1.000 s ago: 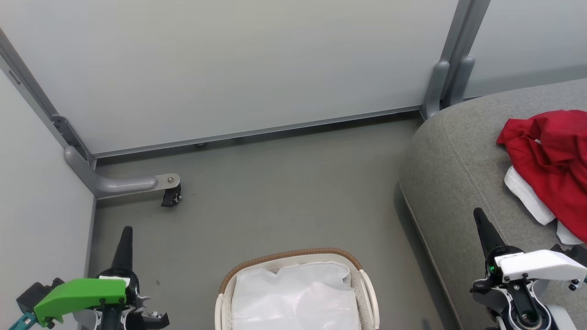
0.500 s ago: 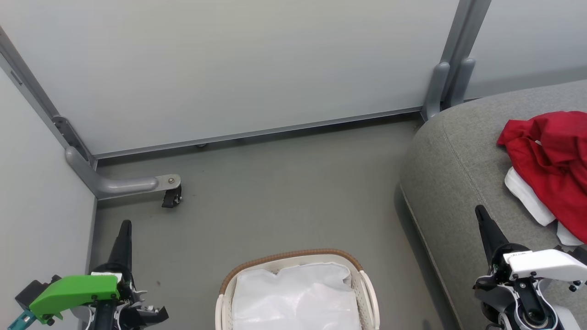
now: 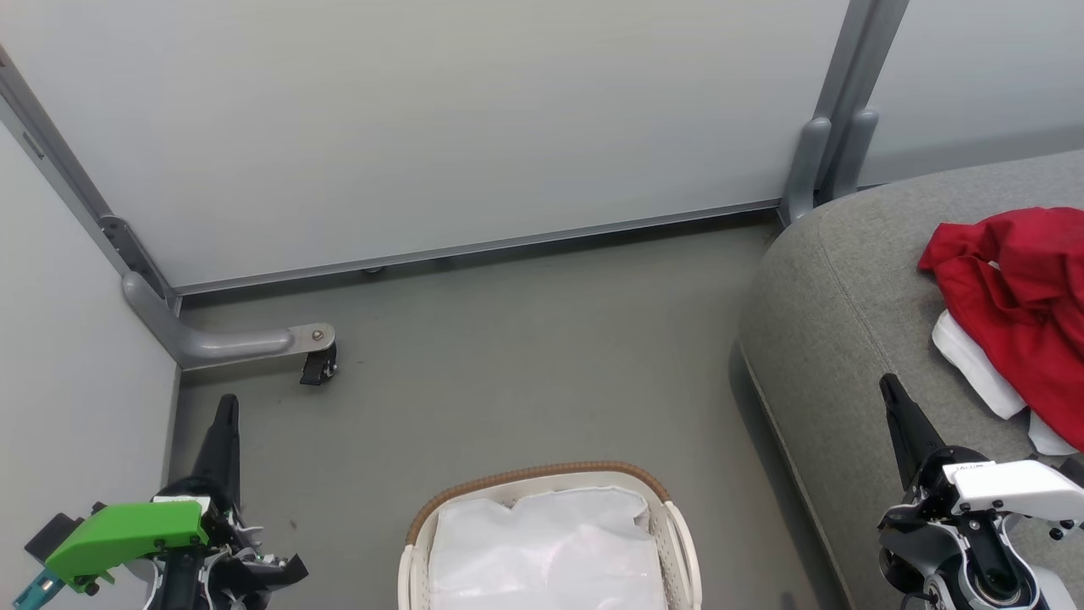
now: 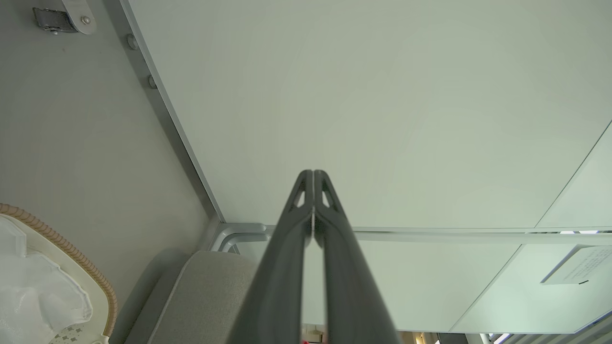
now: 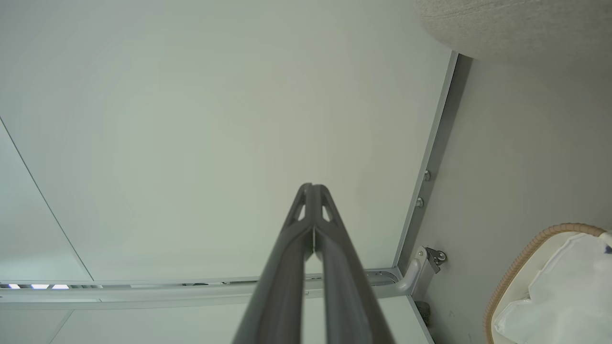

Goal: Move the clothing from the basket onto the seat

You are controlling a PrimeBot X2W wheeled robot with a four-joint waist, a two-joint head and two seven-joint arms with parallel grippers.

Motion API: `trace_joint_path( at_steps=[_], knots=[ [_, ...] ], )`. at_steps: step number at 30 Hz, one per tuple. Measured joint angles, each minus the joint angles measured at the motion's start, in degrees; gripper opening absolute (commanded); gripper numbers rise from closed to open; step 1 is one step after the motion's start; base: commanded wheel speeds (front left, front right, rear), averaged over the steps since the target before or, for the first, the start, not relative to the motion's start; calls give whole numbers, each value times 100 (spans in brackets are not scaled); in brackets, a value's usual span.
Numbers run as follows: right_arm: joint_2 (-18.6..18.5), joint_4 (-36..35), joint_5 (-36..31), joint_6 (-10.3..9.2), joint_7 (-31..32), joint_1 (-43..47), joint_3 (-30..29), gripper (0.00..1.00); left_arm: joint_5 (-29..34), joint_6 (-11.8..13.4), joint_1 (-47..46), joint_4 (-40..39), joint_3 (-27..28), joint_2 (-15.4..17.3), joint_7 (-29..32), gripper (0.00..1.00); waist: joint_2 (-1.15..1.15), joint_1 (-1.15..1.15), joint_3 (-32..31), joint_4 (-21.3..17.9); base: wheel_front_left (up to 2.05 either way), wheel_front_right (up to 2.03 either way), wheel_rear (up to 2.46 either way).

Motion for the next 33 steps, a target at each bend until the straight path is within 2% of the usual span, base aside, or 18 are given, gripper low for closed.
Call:
trace_joint_path(
  at_steps=[33],
  knots=[
    [0,-2,0,0,0,1,-1,0,-2,0,-8,-7,1,0,3,0,0,0,0,0,0,0,0]
  ],
)
